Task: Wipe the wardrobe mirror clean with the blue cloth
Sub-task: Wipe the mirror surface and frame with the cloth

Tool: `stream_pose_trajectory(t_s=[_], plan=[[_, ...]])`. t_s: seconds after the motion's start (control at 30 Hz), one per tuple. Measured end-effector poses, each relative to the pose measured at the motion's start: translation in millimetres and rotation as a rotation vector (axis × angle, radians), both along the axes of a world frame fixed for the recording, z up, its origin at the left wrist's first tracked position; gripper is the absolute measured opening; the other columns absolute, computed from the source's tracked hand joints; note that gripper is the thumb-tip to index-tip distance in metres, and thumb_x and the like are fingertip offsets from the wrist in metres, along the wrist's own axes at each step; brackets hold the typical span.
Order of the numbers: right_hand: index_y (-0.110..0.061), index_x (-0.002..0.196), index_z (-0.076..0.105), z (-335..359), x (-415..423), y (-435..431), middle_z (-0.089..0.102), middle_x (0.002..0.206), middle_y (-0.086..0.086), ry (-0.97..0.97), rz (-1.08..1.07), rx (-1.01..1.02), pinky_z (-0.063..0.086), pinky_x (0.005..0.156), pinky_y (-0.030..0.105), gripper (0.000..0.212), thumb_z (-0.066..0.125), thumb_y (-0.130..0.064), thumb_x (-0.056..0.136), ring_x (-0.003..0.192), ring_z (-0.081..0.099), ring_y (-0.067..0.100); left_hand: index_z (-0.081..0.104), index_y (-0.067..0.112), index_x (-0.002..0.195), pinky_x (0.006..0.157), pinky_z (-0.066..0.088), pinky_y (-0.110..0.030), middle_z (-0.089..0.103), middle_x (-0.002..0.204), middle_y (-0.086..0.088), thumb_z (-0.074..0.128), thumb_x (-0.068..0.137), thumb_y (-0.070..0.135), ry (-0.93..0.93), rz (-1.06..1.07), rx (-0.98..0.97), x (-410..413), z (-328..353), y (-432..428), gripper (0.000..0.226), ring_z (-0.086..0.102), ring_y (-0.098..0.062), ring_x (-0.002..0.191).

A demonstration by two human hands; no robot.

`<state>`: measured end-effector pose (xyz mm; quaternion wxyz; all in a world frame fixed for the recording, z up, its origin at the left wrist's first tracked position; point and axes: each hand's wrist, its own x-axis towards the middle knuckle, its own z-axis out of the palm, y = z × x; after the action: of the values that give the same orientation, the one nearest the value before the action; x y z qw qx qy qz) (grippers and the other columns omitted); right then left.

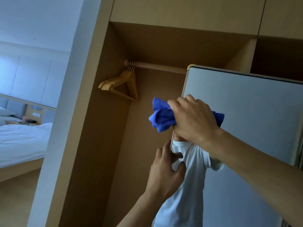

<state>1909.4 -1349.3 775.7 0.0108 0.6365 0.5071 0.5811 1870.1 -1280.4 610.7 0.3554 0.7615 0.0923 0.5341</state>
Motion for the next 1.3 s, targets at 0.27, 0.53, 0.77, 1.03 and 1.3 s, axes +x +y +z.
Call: stream_pose_trajectory(t_s=[0.27, 0.53, 0.77, 1.03, 1.3], plan=[[-0.009, 0.116, 0.055, 79, -9, 11, 0.061, 0.109, 0.013, 0.023, -0.001, 0.167, 0.041, 0.075, 0.041, 0.037, 0.066, -0.028, 0.086, 0.105, 0.056, 0.032, 0.023, 0.054, 0.150, 0.093, 0.046, -0.009, 0.048, 0.118, 0.030, 0.057, 0.083, 0.042, -0.017, -0.052, -0.016, 1, -20, 1, 0.076, 0.058, 0.012, 0.111], [-0.009, 0.115, 0.057, 72, -5, 7, 0.062, 0.106, 0.013, -0.022, 0.037, 0.163, 0.041, 0.075, 0.041, 0.035, 0.065, -0.025, 0.084, 0.101, 0.056, 0.032, 0.023, 0.064, 0.143, 0.087, 0.043, -0.003, 0.047, 0.115, 0.036, 0.056, 0.080, 0.044, -0.015, -0.043, -0.047, -2, -31, -2, 0.074, 0.058, 0.009, 0.112], [-0.015, 0.102, 0.058, 3, 0, -2, 0.063, 0.096, 0.007, -0.013, 0.072, 0.054, 0.034, 0.070, 0.034, 0.026, 0.064, -0.023, 0.079, 0.089, 0.055, 0.026, 0.028, 0.045, 0.152, 0.090, 0.040, 0.000, 0.059, 0.122, 0.016, 0.059, 0.081, 0.035, 0.006, -0.018, -0.064, 0, -36, -4, 0.078, 0.049, 0.013, 0.116], [-0.015, 0.107, 0.058, -70, 2, -6, 0.063, 0.095, 0.005, 0.083, 0.096, -0.107, 0.046, 0.082, 0.040, 0.029, 0.060, -0.025, 0.080, 0.088, 0.053, 0.025, 0.050, 0.033, 0.135, 0.083, 0.043, -0.005, 0.055, 0.118, 0.022, 0.069, 0.087, 0.017, -0.036, 0.065, -0.066, 3, -45, -7, 0.054, 0.056, 0.012, 0.106], [-0.015, 0.113, 0.058, -61, 5, -11, 0.064, 0.100, 0.008, 0.099, 0.100, -0.163, 0.044, 0.077, 0.037, 0.038, 0.064, -0.027, 0.078, 0.091, 0.056, 0.026, 0.042, 0.038, 0.142, 0.084, 0.036, 0.002, 0.053, 0.112, 0.040, 0.068, 0.088, 0.014, -0.019, 0.124, -0.085, 0, -57, -16, 0.065, 0.049, 0.019, 0.110]])
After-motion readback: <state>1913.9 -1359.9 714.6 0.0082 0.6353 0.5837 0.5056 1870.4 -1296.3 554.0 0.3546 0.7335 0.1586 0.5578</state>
